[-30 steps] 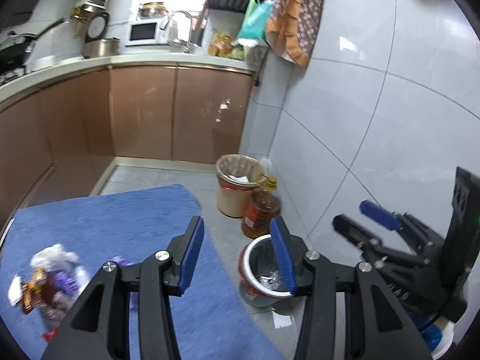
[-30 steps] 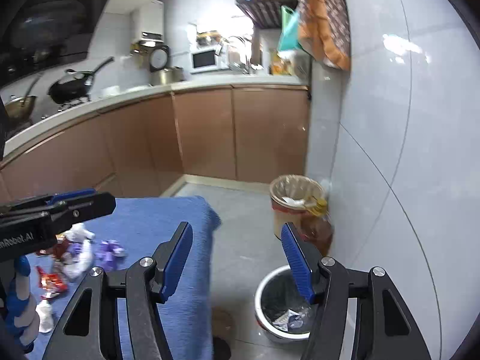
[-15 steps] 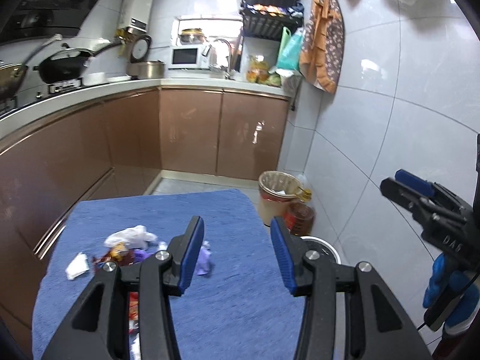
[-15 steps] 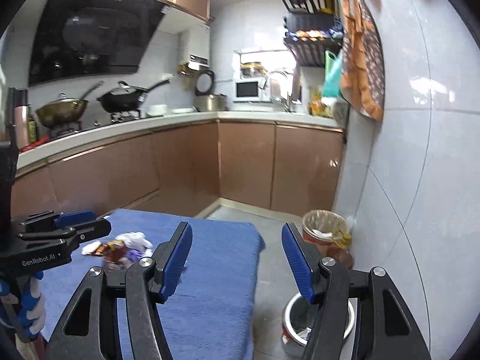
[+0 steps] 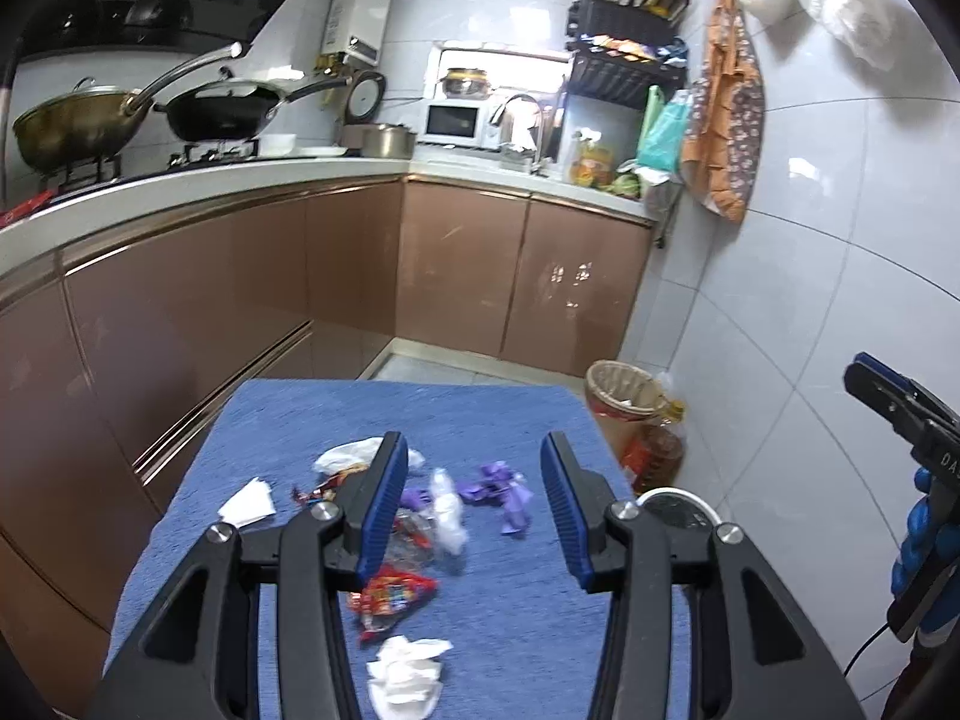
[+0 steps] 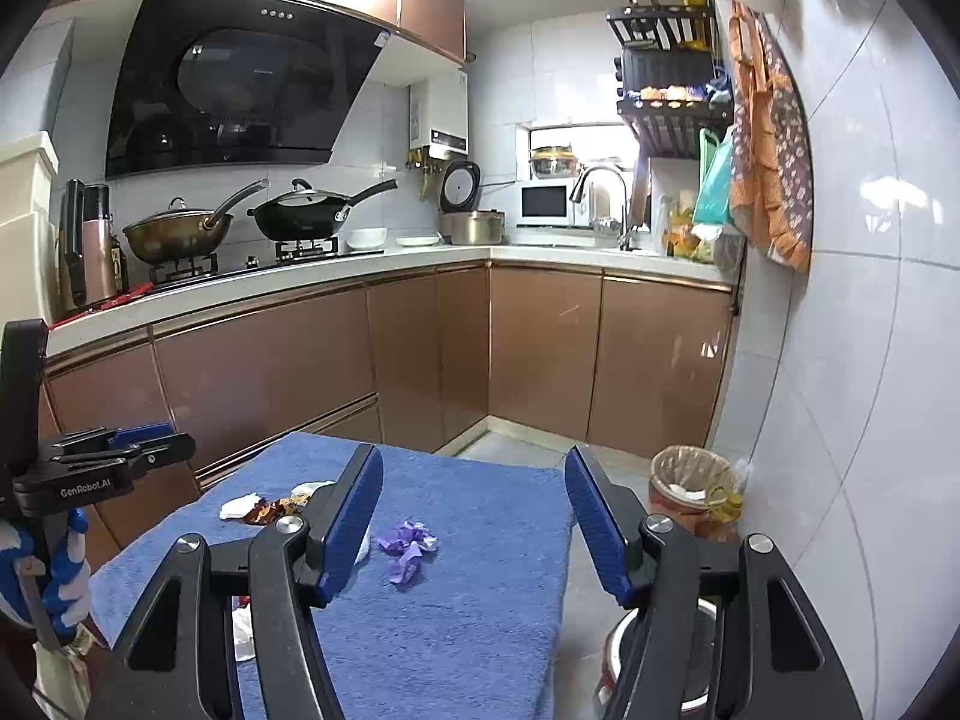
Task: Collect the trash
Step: 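Move both tools back over the table, then grasp the brown snack wrapper with the left tool while the right tool grasps the clear plastic bag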
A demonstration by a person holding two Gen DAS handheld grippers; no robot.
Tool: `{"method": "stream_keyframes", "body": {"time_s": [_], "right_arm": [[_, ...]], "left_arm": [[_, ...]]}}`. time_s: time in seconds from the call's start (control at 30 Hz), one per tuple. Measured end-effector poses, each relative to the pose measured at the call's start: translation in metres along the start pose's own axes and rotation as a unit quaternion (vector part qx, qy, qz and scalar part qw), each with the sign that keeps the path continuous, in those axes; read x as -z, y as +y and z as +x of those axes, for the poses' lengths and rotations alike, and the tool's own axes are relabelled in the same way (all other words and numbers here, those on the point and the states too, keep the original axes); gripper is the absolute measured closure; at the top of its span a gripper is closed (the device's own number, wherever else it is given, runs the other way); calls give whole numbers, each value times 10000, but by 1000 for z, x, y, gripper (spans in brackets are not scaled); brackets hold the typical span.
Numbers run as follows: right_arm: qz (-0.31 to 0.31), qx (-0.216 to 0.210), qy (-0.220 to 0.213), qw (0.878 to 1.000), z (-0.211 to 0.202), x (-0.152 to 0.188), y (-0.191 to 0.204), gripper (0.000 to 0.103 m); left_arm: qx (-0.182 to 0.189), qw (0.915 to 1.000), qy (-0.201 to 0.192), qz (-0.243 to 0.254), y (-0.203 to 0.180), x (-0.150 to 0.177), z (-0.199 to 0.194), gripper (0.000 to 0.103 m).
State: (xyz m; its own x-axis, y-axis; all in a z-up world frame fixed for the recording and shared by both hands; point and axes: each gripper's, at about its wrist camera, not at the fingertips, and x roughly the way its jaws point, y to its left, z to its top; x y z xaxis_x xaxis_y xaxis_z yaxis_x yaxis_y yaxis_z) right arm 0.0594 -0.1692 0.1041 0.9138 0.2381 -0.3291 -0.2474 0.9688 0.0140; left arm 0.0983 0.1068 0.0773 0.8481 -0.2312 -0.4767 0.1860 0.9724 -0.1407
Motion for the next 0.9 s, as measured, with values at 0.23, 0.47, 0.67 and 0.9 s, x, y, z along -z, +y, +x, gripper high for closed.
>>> {"method": "stream_keyframes", "body": {"time_s": [0.23,0.47,0.67,0.9], "right_arm": [[96,-121,388,9991,43,13,-5,42],[88,-449,889,9950,100,32,-1,42],[88,-781,1428,9866,156,53,6,42],[37,-1236,1995,9721,224,76,24,42]], "left_arm": [[-146,9991,314,-263,46,11,35,59],[-203,9958,815,-351,73,27,94,59],[-212,9909,1302,-248,87,44,153,59],[-283,9843,1731,-191,107,58,210,59]]}}
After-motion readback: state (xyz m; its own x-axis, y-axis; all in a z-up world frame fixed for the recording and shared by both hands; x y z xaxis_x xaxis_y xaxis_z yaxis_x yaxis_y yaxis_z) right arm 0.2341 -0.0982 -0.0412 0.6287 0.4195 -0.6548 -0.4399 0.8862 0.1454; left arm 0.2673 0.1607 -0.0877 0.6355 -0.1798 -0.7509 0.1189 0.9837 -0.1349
